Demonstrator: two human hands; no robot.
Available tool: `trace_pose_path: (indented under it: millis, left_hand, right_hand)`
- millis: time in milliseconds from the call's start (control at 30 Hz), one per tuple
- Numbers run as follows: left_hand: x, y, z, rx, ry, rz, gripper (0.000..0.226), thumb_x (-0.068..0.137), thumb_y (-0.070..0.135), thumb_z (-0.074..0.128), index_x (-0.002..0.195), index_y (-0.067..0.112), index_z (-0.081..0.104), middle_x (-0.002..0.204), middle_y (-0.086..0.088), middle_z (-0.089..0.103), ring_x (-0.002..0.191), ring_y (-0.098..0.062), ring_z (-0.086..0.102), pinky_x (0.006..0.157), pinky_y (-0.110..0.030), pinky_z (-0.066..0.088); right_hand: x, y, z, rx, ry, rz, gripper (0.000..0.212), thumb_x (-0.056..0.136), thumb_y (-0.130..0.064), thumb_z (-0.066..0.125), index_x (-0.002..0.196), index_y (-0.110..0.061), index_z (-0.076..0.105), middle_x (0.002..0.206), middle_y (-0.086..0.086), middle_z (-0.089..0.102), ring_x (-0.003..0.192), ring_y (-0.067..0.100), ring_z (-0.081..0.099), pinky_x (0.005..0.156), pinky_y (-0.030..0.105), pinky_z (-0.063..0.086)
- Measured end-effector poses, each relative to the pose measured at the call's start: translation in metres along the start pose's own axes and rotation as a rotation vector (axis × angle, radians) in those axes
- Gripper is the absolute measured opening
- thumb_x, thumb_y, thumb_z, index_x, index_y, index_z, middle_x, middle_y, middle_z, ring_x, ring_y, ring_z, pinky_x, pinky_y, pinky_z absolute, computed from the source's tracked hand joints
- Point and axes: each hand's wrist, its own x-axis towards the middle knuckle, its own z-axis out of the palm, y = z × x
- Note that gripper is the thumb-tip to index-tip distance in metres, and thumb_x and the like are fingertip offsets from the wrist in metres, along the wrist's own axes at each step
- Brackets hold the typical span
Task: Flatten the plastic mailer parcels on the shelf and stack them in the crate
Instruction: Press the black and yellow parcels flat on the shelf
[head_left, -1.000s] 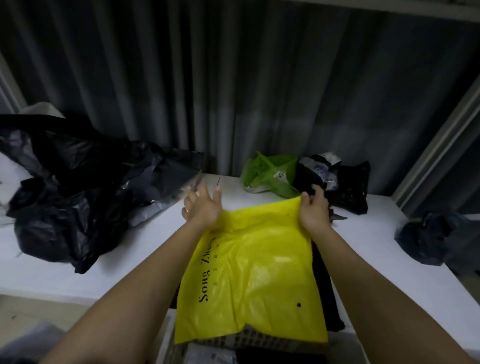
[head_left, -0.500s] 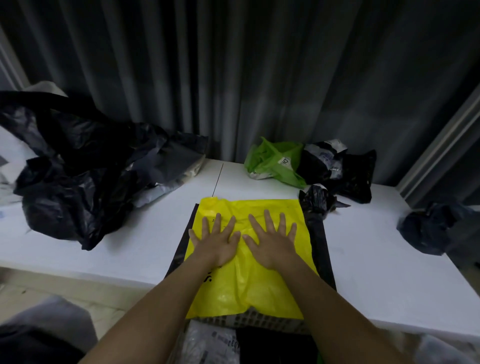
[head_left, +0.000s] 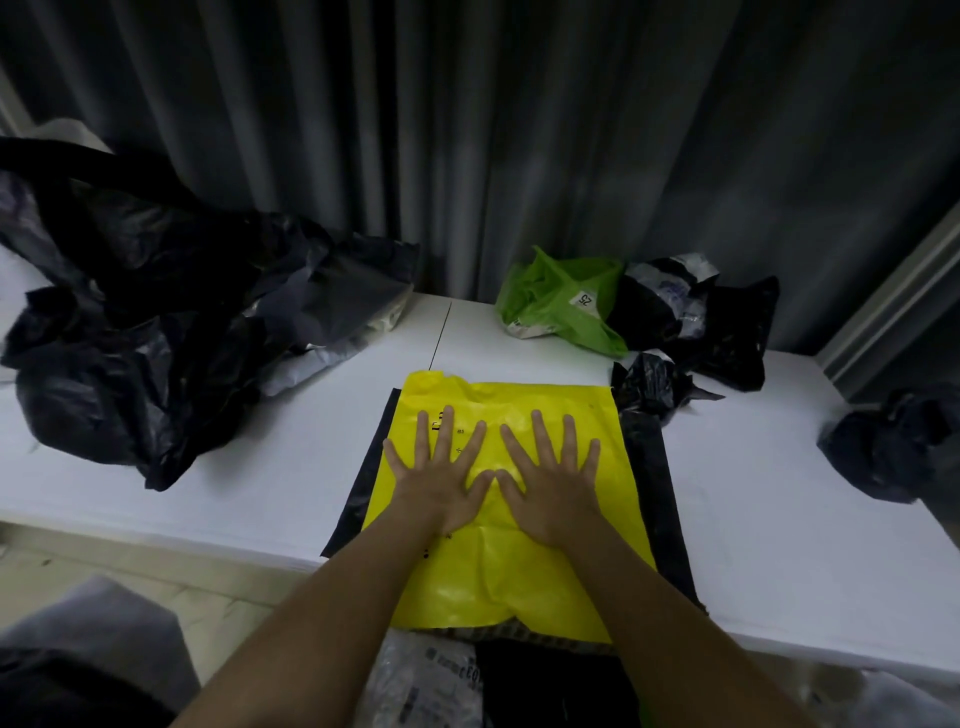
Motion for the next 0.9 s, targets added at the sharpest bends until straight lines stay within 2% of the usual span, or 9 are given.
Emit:
trace_pose_path:
  millis: [167,233,300,433,633,733,833,900]
  left_hand:
    - [0.005,-0.005,0.009,0.004,0.069,0.024,0.067,0.091,0.07,0.012,0.142,0.047,-0.025,0.147,0.004,-0.044,0.135,-0.03,-0.04,0.104,-0.069,-0.014]
    - [0.006,-0.006,0.013,0.003,0.077,0.02,0.068,0.086,0.075,0.004,0.141,0.048,-0.026,0.147,0.004,-0.044,0.134,-0.03,-0.04,0.104,-0.07,-0.013]
    - [0.007,-0.006,0.016,0.002,0.07,0.016,0.069,0.083,0.077,-0.001,0.141,0.049,-0.026,0.147,0.005,-0.044,0.134,-0.03,-0.04,0.104,-0.069,-0.013]
    - [0.008,-0.006,0.016,-0.015,0.033,0.008,0.065,0.091,0.07,0.011,0.143,0.049,-0.022,0.148,0.005,-0.042,0.136,-0.03,-0.039,0.104,-0.069,-0.014]
    - [0.009,-0.005,0.013,0.012,-0.028,-0.001,0.064,0.091,0.07,0.01,0.144,0.048,-0.02,0.151,0.004,-0.038,0.138,-0.032,-0.035,0.103,-0.069,-0.016]
    - [0.011,-0.004,0.008,0.031,-0.101,-0.021,0.065,0.09,0.071,0.01,0.145,0.049,-0.017,0.153,0.003,-0.033,0.139,-0.032,-0.032,0.103,-0.069,-0.016]
    - [0.007,-0.002,-0.007,0.049,-0.184,-0.044,0.068,0.09,0.072,0.013,0.147,0.046,-0.014,0.156,0.0,-0.028,0.142,-0.034,-0.026,0.105,-0.069,-0.012]
    - [-0.003,0.001,-0.018,0.036,-0.15,-0.017,0.065,0.094,0.066,0.015,0.15,0.042,-0.008,0.158,-0.002,-0.02,0.144,-0.035,-0.019,0.109,-0.065,-0.009]
  right_hand:
    - [0.003,0.004,0.009,0.057,0.0,-0.003,0.08,0.067,-0.075,-0.018,0.143,-0.05,-0.018,0.154,-0.007,-0.032,0.138,0.032,-0.035,0.107,0.061,-0.02]
    - [0.002,0.005,0.012,0.067,0.013,-0.015,0.087,0.06,-0.08,-0.029,0.142,-0.05,-0.021,0.154,-0.008,-0.031,0.139,0.032,-0.034,0.108,0.061,-0.019]
    - [0.002,0.006,0.015,0.062,0.018,-0.017,0.091,0.056,-0.078,-0.035,0.142,-0.05,-0.02,0.155,-0.007,-0.03,0.139,0.033,-0.033,0.108,0.061,-0.018]
    - [0.004,0.006,0.02,0.069,0.004,-0.004,0.079,0.069,-0.075,-0.017,0.144,-0.051,-0.016,0.155,-0.008,-0.029,0.14,0.033,-0.032,0.109,0.062,-0.016]
    - [0.006,0.006,0.021,0.058,-0.036,0.003,0.072,0.075,-0.072,-0.012,0.144,-0.051,-0.017,0.155,-0.008,-0.029,0.14,0.033,-0.031,0.109,0.062,-0.017]
    - [0.009,0.006,0.015,0.056,-0.12,0.017,0.059,0.093,-0.066,0.01,0.146,-0.05,-0.011,0.157,-0.007,-0.023,0.143,0.034,-0.025,0.11,0.062,-0.016]
    - [0.008,0.007,-0.002,0.075,-0.198,-0.008,0.06,0.097,-0.062,0.02,0.148,-0.047,-0.007,0.159,-0.005,-0.019,0.145,0.034,-0.018,0.111,0.061,-0.012]
    - [0.0,0.008,-0.016,0.14,-0.151,-0.059,0.061,0.098,-0.058,0.028,0.151,-0.042,0.003,0.161,-0.003,-0.012,0.146,0.031,-0.012,0.114,0.057,-0.008]
